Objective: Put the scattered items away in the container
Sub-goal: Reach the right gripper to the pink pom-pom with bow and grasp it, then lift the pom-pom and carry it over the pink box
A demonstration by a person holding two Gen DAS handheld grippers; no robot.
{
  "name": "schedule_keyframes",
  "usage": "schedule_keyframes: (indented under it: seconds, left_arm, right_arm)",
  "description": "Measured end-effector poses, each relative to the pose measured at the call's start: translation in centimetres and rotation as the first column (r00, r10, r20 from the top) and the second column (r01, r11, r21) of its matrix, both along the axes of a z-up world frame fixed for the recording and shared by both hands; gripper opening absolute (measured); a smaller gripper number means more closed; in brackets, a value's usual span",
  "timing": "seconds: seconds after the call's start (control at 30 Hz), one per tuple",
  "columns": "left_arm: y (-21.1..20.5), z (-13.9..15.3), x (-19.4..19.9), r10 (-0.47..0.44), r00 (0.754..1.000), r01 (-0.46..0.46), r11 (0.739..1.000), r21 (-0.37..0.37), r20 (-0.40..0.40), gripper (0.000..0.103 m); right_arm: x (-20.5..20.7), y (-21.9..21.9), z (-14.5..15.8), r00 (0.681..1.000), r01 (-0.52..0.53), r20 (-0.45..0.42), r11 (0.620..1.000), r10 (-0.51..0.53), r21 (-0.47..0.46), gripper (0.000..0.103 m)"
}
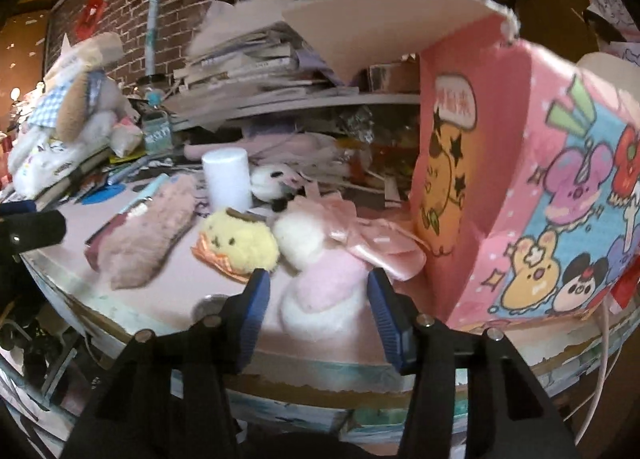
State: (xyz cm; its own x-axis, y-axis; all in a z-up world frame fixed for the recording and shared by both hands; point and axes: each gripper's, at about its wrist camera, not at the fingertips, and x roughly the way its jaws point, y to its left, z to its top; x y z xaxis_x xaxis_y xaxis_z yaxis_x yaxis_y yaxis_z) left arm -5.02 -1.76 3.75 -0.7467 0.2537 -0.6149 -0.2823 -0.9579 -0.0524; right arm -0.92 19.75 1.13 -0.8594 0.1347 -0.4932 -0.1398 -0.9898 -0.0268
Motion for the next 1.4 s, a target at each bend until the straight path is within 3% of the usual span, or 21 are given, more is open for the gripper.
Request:
schedule_keyframes:
  seconds: [0.23, 0.33, 0.7, 1.4]
  left_arm:
    - [0.4, -0.2, 0.0, -0.008, 1.0, 0.008, 1.0, 0.002, 0.003, 0.095]
    - [0.4, -0.2, 0.0, -0.007, 1.0, 0.007, 1.0, 0.003, 0.002, 0.095]
    - [0.7, -0.3, 0.0, -0.02, 1.0, 0.02, 1.0, 0.004, 0.005, 0.095]
    - [0.8, -0.5, -0.1, -0.022, 1.0, 0.022, 1.0, -0.002, 0.014, 0.095]
  right_arm:
    - [0.2, 0.6, -0.3, 1.0, -0.01, -0.026, 1.0, 0.009, -0.029, 0.05]
    - [0.3, 1.0, -0.3, 0.999, -0.013, -0.04, 0.999, 0.012, -0.033, 0.037]
    - [0.7, 1.2, 0.1, 0.997, -0.051, -0.066, 0.998, 0.048, -0.044, 0.015]
    - [1.7, -0.1, 3.6, 0.975, -0.106, -0.195, 0.994, 0.108, 0.019, 0.013]
